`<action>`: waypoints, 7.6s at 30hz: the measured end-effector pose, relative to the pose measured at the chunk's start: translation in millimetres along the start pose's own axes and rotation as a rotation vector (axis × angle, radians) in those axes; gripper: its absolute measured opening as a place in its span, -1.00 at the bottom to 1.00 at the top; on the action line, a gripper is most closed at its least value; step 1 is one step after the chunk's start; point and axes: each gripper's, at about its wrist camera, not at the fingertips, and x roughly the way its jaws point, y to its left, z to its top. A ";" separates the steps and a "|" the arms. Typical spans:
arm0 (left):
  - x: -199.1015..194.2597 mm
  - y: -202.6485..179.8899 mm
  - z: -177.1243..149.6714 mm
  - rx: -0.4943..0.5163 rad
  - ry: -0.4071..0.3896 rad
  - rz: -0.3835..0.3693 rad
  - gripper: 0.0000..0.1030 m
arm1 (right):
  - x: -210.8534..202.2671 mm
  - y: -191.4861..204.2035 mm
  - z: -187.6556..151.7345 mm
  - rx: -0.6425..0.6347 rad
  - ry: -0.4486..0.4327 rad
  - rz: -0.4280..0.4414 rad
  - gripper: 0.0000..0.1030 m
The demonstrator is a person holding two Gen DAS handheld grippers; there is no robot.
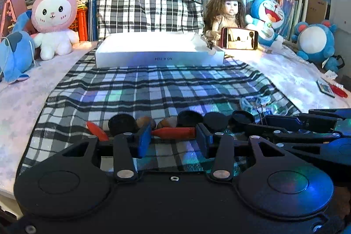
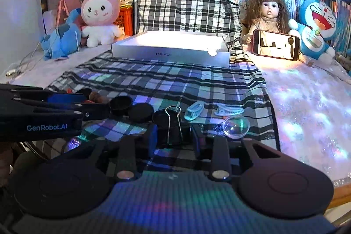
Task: Organize rigid objects
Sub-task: 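Grasp a red crayon with the left tool while the right tool grasps the black binder clip, then carry the red crayon with the left tool while the right tool carries the binder clip into the white box, then open the left tool to drop the crayon while the right tool releases the clip in the box, then move both tools back from the box toward the objects on the cloth, then grasp the clear plastic dome with the right tool while the left tool grasps another red crayon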
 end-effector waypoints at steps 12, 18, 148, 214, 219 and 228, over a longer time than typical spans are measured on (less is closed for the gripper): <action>3.7 16.7 21.2 -0.039 -0.004 0.018 -0.18 | -3.9 -12.5 15.2 0.008 -0.009 -0.090 -0.26; 7.5 18.6 21.9 -0.048 0.007 0.023 -0.18 | -0.6 -14.3 15.2 0.011 0.014 -0.096 -0.26; 89.2 26.8 96.6 -0.039 -0.065 0.050 0.82 | 76.5 -48.6 96.5 0.020 -0.092 -0.011 0.87; 11.1 68.1 -16.4 -0.071 -0.043 0.149 -0.04 | 19.0 -46.4 -1.5 -0.016 -0.026 -0.115 0.90; 5.3 64.9 -19.7 -0.044 -0.038 0.121 -0.20 | 18.0 -44.3 -1.5 -0.027 -0.029 -0.111 0.79; 3.3 43.3 -24.0 0.051 -0.037 0.045 -0.50 | 18.5 -42.9 -1.2 -0.016 -0.040 -0.163 0.42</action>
